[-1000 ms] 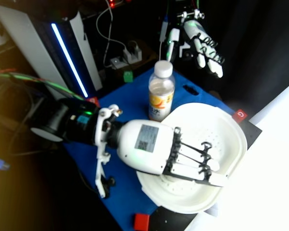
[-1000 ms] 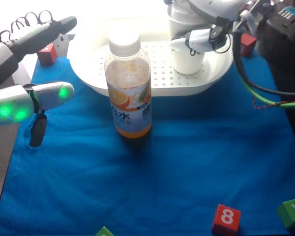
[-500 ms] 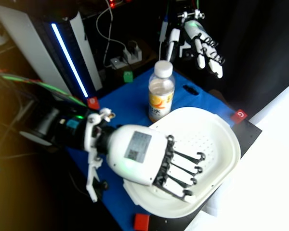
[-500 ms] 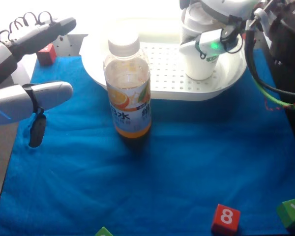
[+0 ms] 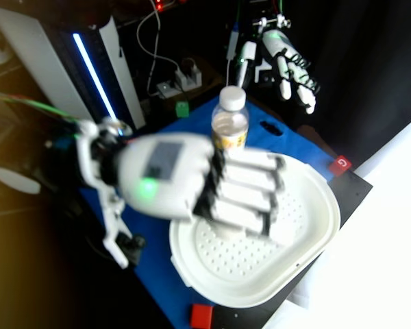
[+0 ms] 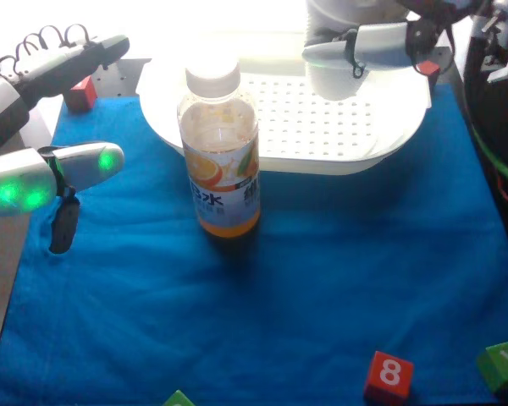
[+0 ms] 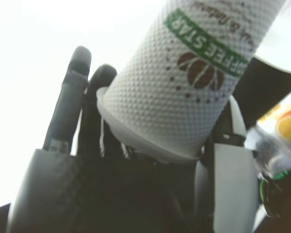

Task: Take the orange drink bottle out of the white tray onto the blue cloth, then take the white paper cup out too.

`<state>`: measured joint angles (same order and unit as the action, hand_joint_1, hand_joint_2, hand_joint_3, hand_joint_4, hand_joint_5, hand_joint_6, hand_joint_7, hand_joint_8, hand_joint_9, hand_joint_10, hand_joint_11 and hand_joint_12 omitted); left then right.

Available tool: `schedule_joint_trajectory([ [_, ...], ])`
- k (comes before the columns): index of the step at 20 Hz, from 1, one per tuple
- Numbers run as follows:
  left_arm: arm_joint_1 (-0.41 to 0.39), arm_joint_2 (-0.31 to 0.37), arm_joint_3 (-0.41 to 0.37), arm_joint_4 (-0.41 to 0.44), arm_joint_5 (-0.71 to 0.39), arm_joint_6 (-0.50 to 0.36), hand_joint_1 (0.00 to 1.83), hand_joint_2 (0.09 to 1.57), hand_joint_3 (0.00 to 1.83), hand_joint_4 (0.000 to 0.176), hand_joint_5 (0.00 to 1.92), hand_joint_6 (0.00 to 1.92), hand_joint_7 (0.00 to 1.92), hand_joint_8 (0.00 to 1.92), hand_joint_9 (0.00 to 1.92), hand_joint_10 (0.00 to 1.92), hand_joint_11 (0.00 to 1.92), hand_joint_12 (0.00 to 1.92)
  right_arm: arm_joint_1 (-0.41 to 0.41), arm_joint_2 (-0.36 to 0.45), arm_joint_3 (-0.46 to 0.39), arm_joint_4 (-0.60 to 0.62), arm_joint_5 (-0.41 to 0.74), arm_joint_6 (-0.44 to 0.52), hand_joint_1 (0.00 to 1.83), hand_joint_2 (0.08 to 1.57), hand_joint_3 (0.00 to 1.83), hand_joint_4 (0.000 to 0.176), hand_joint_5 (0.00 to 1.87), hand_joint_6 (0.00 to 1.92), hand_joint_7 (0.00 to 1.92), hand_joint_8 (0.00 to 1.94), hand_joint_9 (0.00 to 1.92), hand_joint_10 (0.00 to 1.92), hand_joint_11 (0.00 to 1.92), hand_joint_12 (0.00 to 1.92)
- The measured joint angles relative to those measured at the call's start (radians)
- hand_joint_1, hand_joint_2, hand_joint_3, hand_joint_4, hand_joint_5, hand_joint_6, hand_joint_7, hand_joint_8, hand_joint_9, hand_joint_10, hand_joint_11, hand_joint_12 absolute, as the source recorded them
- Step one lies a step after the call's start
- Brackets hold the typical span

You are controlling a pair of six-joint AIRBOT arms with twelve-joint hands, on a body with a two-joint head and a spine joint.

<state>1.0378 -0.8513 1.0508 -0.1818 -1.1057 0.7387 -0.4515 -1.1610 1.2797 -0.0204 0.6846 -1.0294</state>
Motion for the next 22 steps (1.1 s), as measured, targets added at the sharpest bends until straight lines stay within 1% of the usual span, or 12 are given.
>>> schedule_joint_trajectory([
  [1, 0.006, 0.0, 0.0, 0.0, -0.004, 0.0, 0.41, 1.22, 0.0, 0.17, 0.11, 0.0, 0.0, 0.0, 0.0, 0.0, 0.0, 0.34, 0.0, 0.029, -0.037, -0.021, 0.02, 0.001, 0.9, 1.22, 0.0, 0.0, 0.12, 1.84, 0.29, 1.83, 0.55, 1.92, 0.76, 1.92],
  [2, 0.017, 0.0, -0.001, -0.007, -0.013, 0.0, 0.39, 1.23, 0.0, 0.176, 0.1, 0.0, 0.0, 0.0, 0.01, 0.0, 0.0, 0.39, -0.001, 0.074, -0.085, -0.057, 0.05, 0.003, 0.9, 1.34, 0.01, 0.0, 0.43, 1.74, 0.34, 1.91, 0.57, 1.92, 0.74, 1.92],
  [6, 0.034, 0.0, -0.005, -0.028, -0.021, 0.001, 0.39, 1.24, 0.0, 0.168, 0.09, 0.0, 0.0, 0.0, 0.02, 0.0, 0.0, 0.37, -0.09, 0.183, -0.208, -0.099, 0.116, 0.004, 0.9, 1.38, 0.01, 0.0, 0.51, 1.71, 0.33, 1.93, 0.58, 1.92, 0.77, 1.92],
  [10, 0.04, 0.0, -0.007, -0.028, -0.024, 0.001, 0.43, 1.26, 0.0, 0.16, 0.08, 0.0, 0.0, 0.0, 0.0, 0.0, 0.0, 0.0, -0.199, 0.199, -0.218, -0.225, 0.149, 0.251, 0.87, 1.38, 0.0, 0.0, 0.53, 1.7, 0.45, 1.94, 0.82, 1.92, 0.99, 1.92],
  [11, 0.041, 0.0, -0.007, -0.036, -0.023, 0.001, 0.42, 1.26, 0.0, 0.165, 0.08, 0.0, 0.0, 0.0, 0.0, 0.0, 0.0, 0.0, -0.225, 0.196, -0.217, -0.223, 0.153, 0.256, 0.85, 1.37, 0.0, 0.02, 0.54, 1.68, 0.45, 1.94, 0.87, 1.92, 1.02, 1.92],
  [12, 0.041, 0.0, -0.007, -0.05, -0.023, 0.002, 0.43, 1.26, 0.0, 0.173, 0.09, 0.01, 0.0, 0.0, 0.0, 0.0, 0.0, 0.0, -0.253, 0.183, -0.207, -0.221, 0.154, 0.256, 0.85, 1.25, 0.0, 0.0, 0.14, 1.79, 0.41, 1.91, 0.85, 1.92, 1.04, 1.92],
  [14, 0.041, 0.0, -0.007, -0.051, -0.024, 0.001, 0.43, 1.26, 0.0, 0.175, 0.09, 0.01, 0.0, 0.0, 0.0, 0.0, 0.0, 0.0, -0.278, 0.158, -0.193, -0.216, 0.123, 0.257, 0.85, 1.25, 0.0, 0.0, 0.13, 1.8, 0.39, 1.91, 0.81, 1.92, 1.02, 1.92],
  [18, 0.042, 0.0, -0.007, -0.05, -0.029, 0.002, 0.43, 1.27, 0.0, 0.165, 0.09, 0.0, 0.0, 0.0, 0.0, 0.0, 0.0, 0.0, -0.309, 0.135, -0.182, -0.209, 0.079, 0.262, 0.87, 1.21, 0.0, 0.0, 0.02, 1.54, 0.17, 1.69, 0.32, 1.86, 0.41, 1.92],
  [19, 0.042, 0.0, -0.007, -0.054, -0.029, 0.002, 0.44, 1.26, 0.0, 0.168, 0.09, 0.0, 0.0, 0.0, 0.0, 0.0, 0.0, 0.0, -0.315, 0.135, -0.186, -0.208, 0.08, 0.266, 0.73, 1.22, 0.0, 0.0, 0.0, 1.1, 0.06, 1.09, 0.11, 1.41, 0.1, 1.78],
  [20, 0.043, 0.0, -0.007, -0.053, -0.031, 0.002, 0.44, 1.26, 0.0, 0.168, 0.09, 0.0, 0.0, 0.0, 0.0, 0.0, 0.0, 0.0, -0.32, 0.138, -0.192, -0.208, 0.08, 0.267, 0.73, 1.22, 0.0, 0.0, 0.0, 1.1, 0.06, 1.09, 0.11, 1.41, 0.1, 1.78],
  [21, 0.043, 0.0, -0.007, -0.05, -0.033, 0.001, 0.43, 1.24, 0.0, 0.162, 0.09, 0.0, 0.0, 0.0, 0.0, 0.0, 0.0, 0.0, -0.325, 0.148, -0.201, -0.211, 0.079, 0.266, 0.64, 1.17, 0.0, 0.0, 0.0, 0.35, 0.0, 0.35, 0.0, 0.61, 0.0, 1.48],
  [22, 0.043, 0.0, -0.007, -0.051, -0.034, 0.002, 0.43, 1.24, 0.0, 0.158, 0.09, 0.0, 0.0, 0.0, 0.0, 0.0, 0.02, 0.01, -0.325, 0.158, -0.209, -0.212, 0.071, 0.266, 0.58, 1.14, 0.0, 0.012, 0.0, 0.07, 0.0, 0.07, 0.0, 0.18, 0.0, 1.19],
])
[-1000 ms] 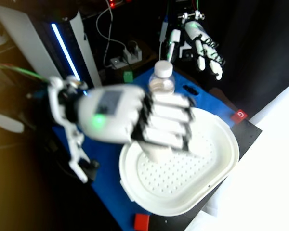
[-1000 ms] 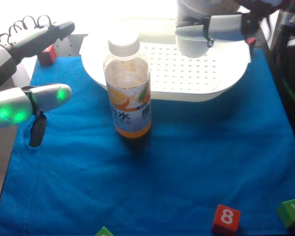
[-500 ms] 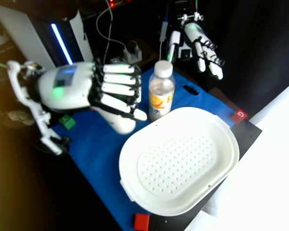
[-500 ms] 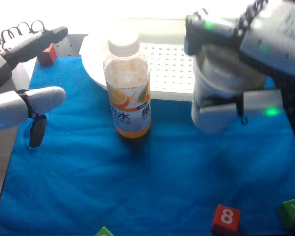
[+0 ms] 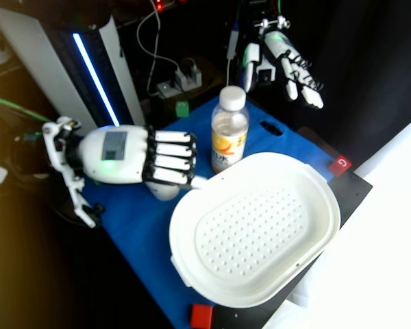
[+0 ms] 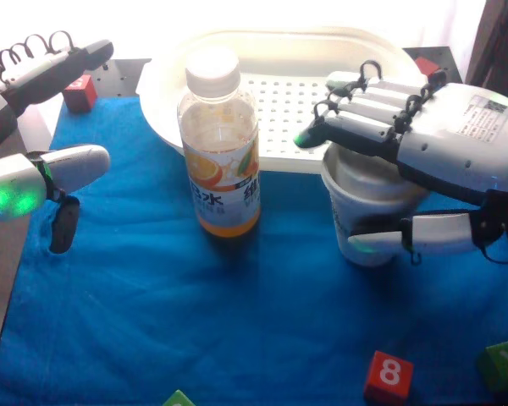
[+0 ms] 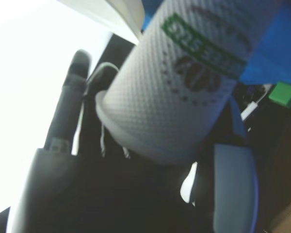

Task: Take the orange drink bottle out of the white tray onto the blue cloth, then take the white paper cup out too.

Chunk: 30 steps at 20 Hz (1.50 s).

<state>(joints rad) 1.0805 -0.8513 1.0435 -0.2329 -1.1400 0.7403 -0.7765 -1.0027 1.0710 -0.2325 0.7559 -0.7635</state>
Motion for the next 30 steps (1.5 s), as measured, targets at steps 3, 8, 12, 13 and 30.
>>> schedule_joint_trajectory([
  [3, 0.011, 0.0, 0.0, -0.003, -0.007, 0.0, 0.43, 1.24, 0.0, 0.157, 0.08, 0.0, 0.0, 0.0, 0.0, 0.0, 0.02, 0.01, -0.001, 0.037, -0.019, 0.002, 0.001, -0.001, 0.49, 1.12, 0.0, 0.042, 0.0, 0.0, 0.0, 0.0, 0.0, 0.01, 0.0, 0.64],
  [8, 0.014, 0.0, -0.001, -0.008, -0.013, 0.0, 0.43, 1.24, 0.0, 0.155, 0.07, 0.0, 0.0, 0.0, 0.0, 0.0, 0.0, 0.35, -0.001, 0.089, -0.048, -0.008, 0.047, 0.038, 0.38, 1.05, 0.0, 0.124, 0.0, 0.0, 0.0, 0.0, 0.0, 0.0, 0.05, 0.03],
  [12, 0.014, 0.0, -0.001, -0.008, -0.013, 0.0, 0.43, 1.24, 0.0, 0.144, 0.07, 0.0, 0.0, 0.0, 0.02, 0.0, 0.0, 0.38, -0.001, 0.13, -0.054, -0.023, 0.138, 0.097, 0.35, 1.01, 0.0, 0.045, 0.0, 0.0, 0.0, 0.0, 0.0, 0.0, 0.0, 0.47],
  [13, 0.019, 0.0, -0.002, -0.01, -0.019, 0.0, 0.44, 1.24, 0.0, 0.136, 0.06, 0.0, 0.0, 0.0, 0.03, 0.0, 0.0, 0.34, -0.001, 0.145, -0.061, -0.021, 0.167, 0.101, 0.36, 1.0, 0.0, 0.05, 0.0, 0.0, 0.0, 0.0, 0.0, 0.0, 0.0, 0.43],
  [30, 0.034, 0.034, -0.007, -0.029, -0.153, 0.002, 0.49, 1.3, 0.0, 0.11, 0.02, 0.0, 0.03, 0.0, 0.11, 0.01, 0.0, 0.66, -0.027, 0.224, -0.074, 0.266, 0.362, -0.055, 0.7, 1.4, 0.0, 0.0, 0.12, 0.12, 0.27, 0.07, 0.0, 1.07, 0.0, 1.69],
])
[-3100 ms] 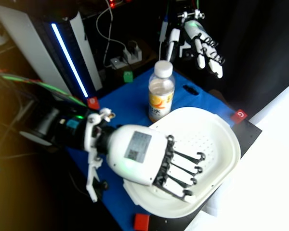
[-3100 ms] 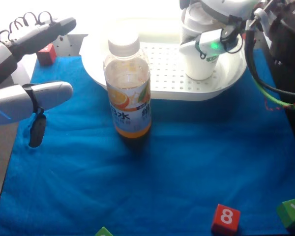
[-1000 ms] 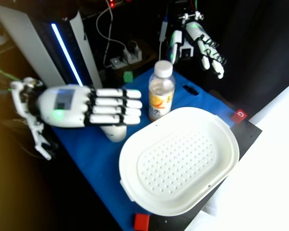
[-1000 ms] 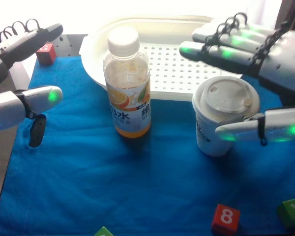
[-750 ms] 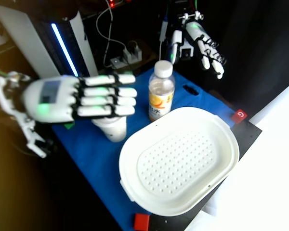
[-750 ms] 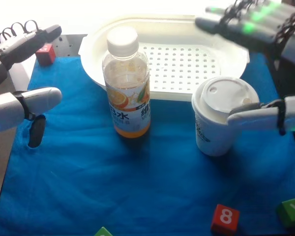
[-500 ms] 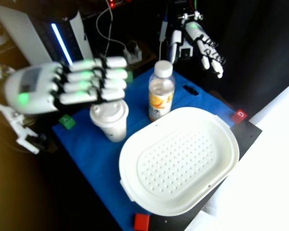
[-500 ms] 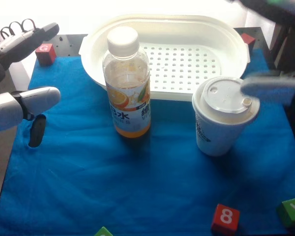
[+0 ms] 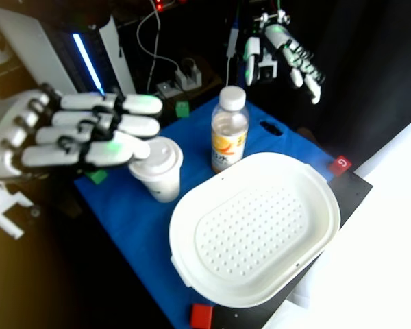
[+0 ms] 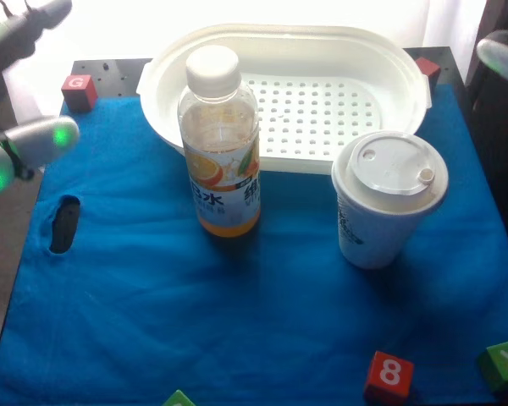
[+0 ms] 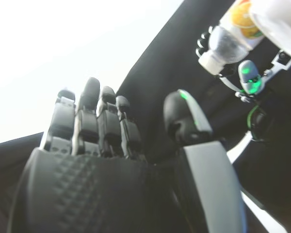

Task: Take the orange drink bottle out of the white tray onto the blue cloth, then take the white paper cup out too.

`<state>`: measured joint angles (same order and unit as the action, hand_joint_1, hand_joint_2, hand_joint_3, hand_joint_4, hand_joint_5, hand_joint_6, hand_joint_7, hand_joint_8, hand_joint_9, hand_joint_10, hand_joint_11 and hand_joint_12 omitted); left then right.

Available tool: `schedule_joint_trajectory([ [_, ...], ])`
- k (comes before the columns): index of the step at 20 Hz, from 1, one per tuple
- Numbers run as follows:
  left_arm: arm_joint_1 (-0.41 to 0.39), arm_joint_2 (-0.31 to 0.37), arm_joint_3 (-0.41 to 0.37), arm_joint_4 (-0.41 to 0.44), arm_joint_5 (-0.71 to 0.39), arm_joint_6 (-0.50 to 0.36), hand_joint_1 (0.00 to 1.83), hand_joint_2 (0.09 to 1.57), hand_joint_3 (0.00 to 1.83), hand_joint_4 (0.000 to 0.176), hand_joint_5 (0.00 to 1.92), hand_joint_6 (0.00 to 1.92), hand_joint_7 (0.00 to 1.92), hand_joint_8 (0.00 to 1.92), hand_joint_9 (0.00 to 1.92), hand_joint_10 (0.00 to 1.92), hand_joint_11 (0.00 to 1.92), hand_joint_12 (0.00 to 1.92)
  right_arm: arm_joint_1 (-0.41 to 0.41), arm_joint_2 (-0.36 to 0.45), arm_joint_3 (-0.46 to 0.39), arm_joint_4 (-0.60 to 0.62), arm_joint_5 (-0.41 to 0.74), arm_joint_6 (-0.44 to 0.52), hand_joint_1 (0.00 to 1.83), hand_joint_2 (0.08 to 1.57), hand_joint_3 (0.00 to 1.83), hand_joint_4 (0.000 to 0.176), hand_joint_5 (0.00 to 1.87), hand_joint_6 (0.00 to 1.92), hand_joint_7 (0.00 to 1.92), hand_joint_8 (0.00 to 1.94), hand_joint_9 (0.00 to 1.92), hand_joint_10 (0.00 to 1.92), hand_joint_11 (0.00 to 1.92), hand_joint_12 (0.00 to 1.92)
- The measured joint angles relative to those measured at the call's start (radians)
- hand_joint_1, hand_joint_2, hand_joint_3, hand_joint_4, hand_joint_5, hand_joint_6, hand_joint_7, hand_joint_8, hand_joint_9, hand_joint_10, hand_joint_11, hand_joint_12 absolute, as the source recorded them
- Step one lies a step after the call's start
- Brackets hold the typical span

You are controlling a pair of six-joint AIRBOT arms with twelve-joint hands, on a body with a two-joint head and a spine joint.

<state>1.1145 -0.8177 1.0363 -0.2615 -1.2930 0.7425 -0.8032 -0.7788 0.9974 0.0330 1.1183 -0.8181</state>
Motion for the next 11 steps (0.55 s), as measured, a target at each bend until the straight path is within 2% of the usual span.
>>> schedule_joint_trajectory([
  [1, 0.0, 0.002, -0.001, -0.002, -0.026, 0.01, 0.49, 1.3, 0.0, 0.105, 0.04, 0.01, 0.03, 0.0, 0.11, 0.01, 0.0, 0.61, 0.0, 0.007, -0.001, 0.002, 0.013, 0.0, 0.66, 1.4, 0.0, 0.0, 0.11, 0.12, 0.24, 0.06, 0.0, 0.96, 0.0, 1.69],
  [2, 0.0, 0.011, -0.007, 0.005, -0.043, 0.017, 0.52, 1.29, 0.0, 0.11, 0.04, 0.0, 0.04, 0.0, 0.11, 0.0, 0.0, 0.61, 0.0, 0.017, -0.009, 0.01, 0.03, -0.003, 0.61, 1.39, 0.0, 0.0, 0.09, 0.13, 0.24, 0.06, 0.0, 0.87, 0.0, 1.7],
  [3, 0.0, 0.02, -0.013, 0.011, -0.071, 0.023, 0.53, 1.28, 0.0, 0.121, 0.04, 0.0, 0.05, 0.0, 0.09, 0.0, 0.0, 0.6, 0.0, 0.024, -0.013, 0.015, 0.058, -0.003, 0.64, 1.38, 0.0, 0.0, 0.05, 0.25, 0.26, 0.13, 0.0, 0.99, 0.0, 1.74],
  [4, 0.0, 0.025, -0.015, 0.011, -0.09, 0.024, 0.56, 1.27, 0.0, 0.152, 0.03, 0.0, 0.03, 0.0, 0.06, 0.0, 0.0, 0.5, 0.0, 0.031, -0.016, 0.014, 0.072, -0.003, 0.65, 1.38, 0.0, 0.0, 0.01, 0.34, 0.22, 0.16, 0.0, 1.05, 0.0, 1.75],
  [5, 0.0, 0.037, -0.015, 0.014, -0.124, 0.031, 0.6, 1.27, 0.0, 0.168, 0.02, 0.0, 0.01, 0.0, 0.02, 0.0, 0.0, 0.37, 0.0, 0.052, -0.03, 0.012, 0.097, -0.003, 0.64, 1.39, 0.0, 0.007, 0.0, 0.35, 0.2, 0.16, 0.0, 1.03, 0.0, 1.75],
  [6, 0.0, 0.048, -0.021, -0.001, -0.161, 0.047, 0.63, 1.24, 0.0, 0.174, 0.05, 0.01, 0.0, 0.0, 0.02, 0.01, 0.0, 0.34, 0.0, 0.073, -0.039, 0.007, 0.126, -0.004, 0.59, 1.38, 0.0, 0.027, 0.0, 0.35, 0.18, 0.16, 0.0, 0.95, 0.0, 1.74],
  [7, 0.0, 0.05, -0.023, -0.004, -0.174, 0.05, 0.63, 1.23, 0.0, 0.176, 0.05, 0.01, 0.0, 0.0, 0.0, 0.0, 0.0, 0.2, 0.0, 0.077, -0.041, 0.007, 0.138, -0.004, 0.59, 1.37, 0.0, 0.039, 0.0, 0.32, 0.15, 0.16, 0.0, 0.9, 0.0, 1.72],
  [8, 0.0, 0.051, -0.025, -0.008, -0.208, 0.053, 0.66, 1.2, 0.0, 0.176, 0.01, 0.0, 0.0, 0.0, 0.0, 0.0, 0.0, 0.2, 0.0, 0.092, -0.048, 0.011, 0.171, -0.005, 0.6, 1.35, 0.0, 0.05, 0.0, 0.18, 0.09, 0.13, 0.0, 0.83, 0.0, 1.75],
  [9, 0.0, 0.057, -0.032, -0.005, -0.222, 0.054, 0.69, 1.18, 0.0, 0.168, 0.0, 0.0, 0.0, 0.0, 0.0, 0.0, 0.0, 0.05, 0.0, 0.103, -0.053, 0.01, 0.196, -0.005, 0.61, 1.33, 0.0, 0.059, 0.0, 0.04, 0.03, 0.1, 0.0, 0.81, 0.0, 1.73],
  [11, 0.0, 0.068, -0.043, 0.005, -0.263, 0.062, 0.65, 1.16, 0.0, 0.176, 0.0, 0.0, 0.0, 0.0, 0.0, 0.0, 0.0, 0.0, 0.0, 0.134, -0.074, 0.007, 0.243, -0.004, 0.64, 1.24, 0.0, 0.094, 0.0, 0.0, 0.0, 0.0, 0.0, 0.44, 0.0, 1.91],
])
